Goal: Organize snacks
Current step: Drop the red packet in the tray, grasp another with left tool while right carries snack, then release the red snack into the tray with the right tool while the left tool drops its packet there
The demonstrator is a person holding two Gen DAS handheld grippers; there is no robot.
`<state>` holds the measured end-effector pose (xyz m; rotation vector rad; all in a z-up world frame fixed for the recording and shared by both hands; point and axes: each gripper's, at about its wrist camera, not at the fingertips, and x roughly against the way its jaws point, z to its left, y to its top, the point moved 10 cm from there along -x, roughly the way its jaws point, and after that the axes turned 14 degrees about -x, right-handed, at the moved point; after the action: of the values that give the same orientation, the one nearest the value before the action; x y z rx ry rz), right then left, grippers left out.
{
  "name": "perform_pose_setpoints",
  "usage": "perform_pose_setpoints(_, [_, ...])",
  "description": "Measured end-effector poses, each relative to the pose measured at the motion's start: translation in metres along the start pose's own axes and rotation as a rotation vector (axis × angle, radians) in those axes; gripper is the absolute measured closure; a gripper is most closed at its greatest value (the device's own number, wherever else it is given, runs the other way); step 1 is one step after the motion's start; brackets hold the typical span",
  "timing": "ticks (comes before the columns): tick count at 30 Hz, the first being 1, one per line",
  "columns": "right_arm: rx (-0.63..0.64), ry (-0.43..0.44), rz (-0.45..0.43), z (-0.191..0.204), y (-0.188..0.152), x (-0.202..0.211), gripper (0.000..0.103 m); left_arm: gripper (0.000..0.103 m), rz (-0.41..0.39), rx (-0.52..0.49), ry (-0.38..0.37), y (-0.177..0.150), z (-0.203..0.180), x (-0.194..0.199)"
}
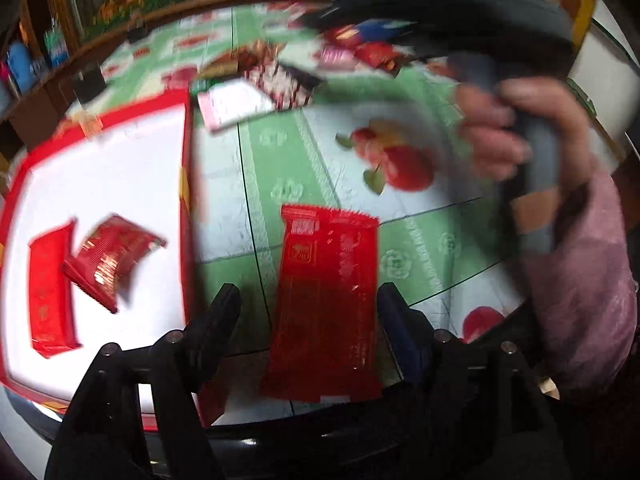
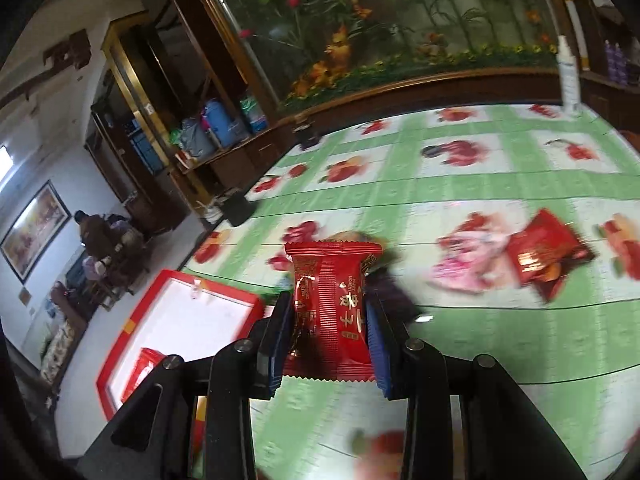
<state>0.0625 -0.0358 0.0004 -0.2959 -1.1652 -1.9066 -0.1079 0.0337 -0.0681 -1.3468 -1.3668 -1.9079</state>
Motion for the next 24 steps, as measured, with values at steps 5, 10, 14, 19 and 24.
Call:
perform_pose_setpoints(5, [-0.045,-0.041,-0.035,-0.051,0.020,0.030,0.067,0.022,0.025,-0.054,0.007,0.000,-0.005,-0.012])
perform_pose_setpoints(10, [-0.107,-0.081,-0.055,-0.088,0.026,0.048,0.067,0.013,-0.013,-0.101,0.036,0.005,-0.018,-0.019])
perform_pose_setpoints(14, [-0.083,-0.094,-0.049,-0.084,0.023,0.045,0.067,0.053,-0.084,-0.100,0.058,0.009,-0.020,-0.010])
perform_pose_setpoints(19, [-0.065,-0.073,-0.055,-0.078,0.019,0.048,0.067,0.055,-0.104,-0.082,0.046,0.010,-0.016,-0.008])
perform_pose_setpoints(24, [-0.006,-0.009,-0.033,-0.055,0.009,0.042,0.067,0.055,-0.180,-0.078,0.095,0.023,-0.005,0.015])
